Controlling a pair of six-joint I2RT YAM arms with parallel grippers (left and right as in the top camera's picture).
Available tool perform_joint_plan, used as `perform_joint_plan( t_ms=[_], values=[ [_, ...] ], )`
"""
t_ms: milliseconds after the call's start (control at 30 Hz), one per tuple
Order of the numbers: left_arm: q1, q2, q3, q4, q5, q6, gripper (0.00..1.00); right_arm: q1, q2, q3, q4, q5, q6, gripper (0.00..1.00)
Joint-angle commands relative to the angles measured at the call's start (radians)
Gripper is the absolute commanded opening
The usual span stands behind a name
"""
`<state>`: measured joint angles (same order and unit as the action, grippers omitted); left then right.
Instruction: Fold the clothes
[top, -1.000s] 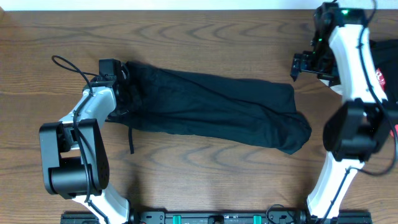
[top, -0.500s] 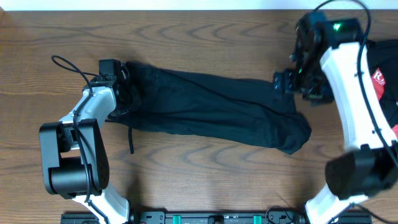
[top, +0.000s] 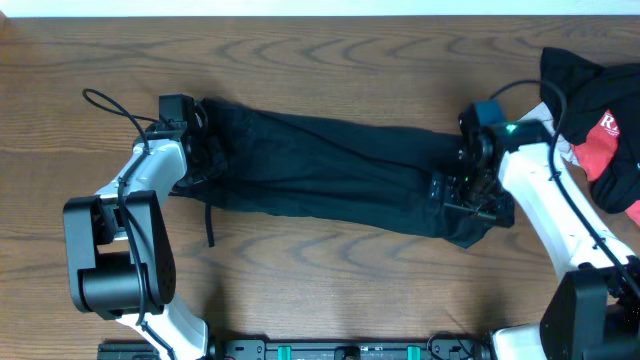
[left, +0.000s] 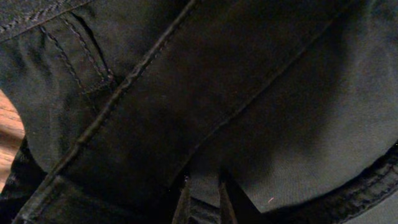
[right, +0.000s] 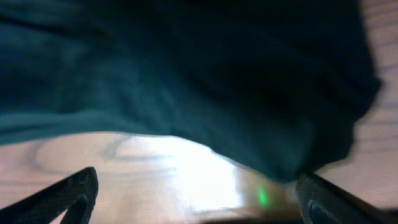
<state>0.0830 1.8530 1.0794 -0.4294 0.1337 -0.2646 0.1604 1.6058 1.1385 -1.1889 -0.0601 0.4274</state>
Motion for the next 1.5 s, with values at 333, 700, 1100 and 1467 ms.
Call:
perform_joint_plan(
  t_ms=[333,700,1100,1467],
  values=[
    [0.017,0.021,-0.019,-0.003,-0.056,0.009,0.19,-0.023,-0.008,-0.112,0.202,-0.001,0.047,0.99],
    [0.017,0.021,-0.019,-0.003,-0.056,0.009,0.19,-0.023,-0.006,-0.114,0.266,-0.018,0.047,0.47],
    [0.017,0.021,-0.019,-0.003,-0.056,0.010,0.19,-0.026,-0.007,-0.110,0.303,0.019,0.085,0.01],
    [0.018,0.021,-0.019,-0.002,-0.056,0.010,0.19,-0.069,-0.007,0.073,0.301,0.010,0.084,0.01]
  ],
)
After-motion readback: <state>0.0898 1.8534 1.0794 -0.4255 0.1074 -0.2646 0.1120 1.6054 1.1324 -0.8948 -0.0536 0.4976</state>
